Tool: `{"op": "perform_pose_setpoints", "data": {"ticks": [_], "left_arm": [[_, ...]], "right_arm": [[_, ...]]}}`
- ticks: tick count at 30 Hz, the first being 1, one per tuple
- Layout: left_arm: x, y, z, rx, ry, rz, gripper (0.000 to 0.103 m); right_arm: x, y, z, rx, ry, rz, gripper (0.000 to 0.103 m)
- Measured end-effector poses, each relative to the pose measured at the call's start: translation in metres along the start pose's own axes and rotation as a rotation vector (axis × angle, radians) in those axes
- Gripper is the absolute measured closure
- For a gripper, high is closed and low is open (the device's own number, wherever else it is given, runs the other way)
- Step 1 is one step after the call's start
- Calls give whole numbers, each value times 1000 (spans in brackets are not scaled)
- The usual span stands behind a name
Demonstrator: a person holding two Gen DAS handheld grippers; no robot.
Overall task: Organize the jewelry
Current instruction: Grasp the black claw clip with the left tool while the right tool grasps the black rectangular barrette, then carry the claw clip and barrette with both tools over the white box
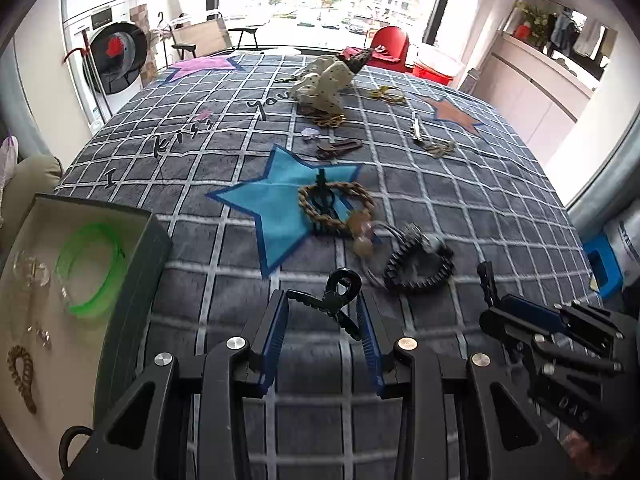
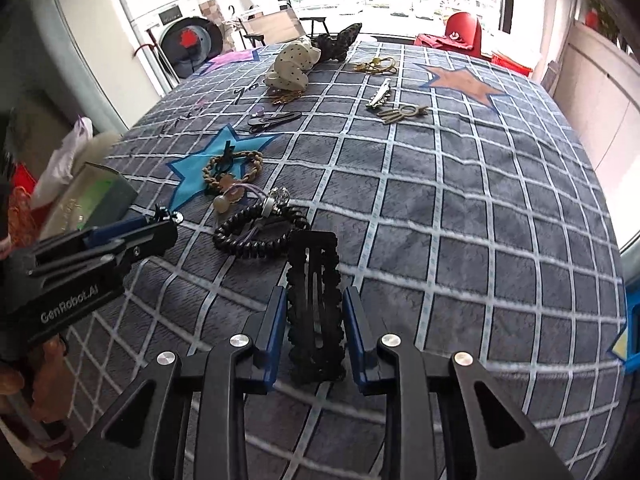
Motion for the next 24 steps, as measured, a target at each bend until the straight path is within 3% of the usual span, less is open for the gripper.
{"op": "perform_pose_setpoints", "data": {"ticks": [16, 24], "left_arm": [[68, -42, 8, 44, -9, 16, 66], [88, -65, -6, 24, -21, 49, 66]], "right_arm": [[39, -24, -11, -93, 58, 5, 72], [50, -28, -28, -112, 58, 1, 72]]}}
Point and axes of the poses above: each gripper's, at about its wrist camera, not at the fingertips, and y roughly the way its jaws point, z to its right, x to its underside, the point moved 10 cm from there along y, roughly the way its jaws point, and after that the axes turned 15 degrees about -z, right-handed, at the moved point
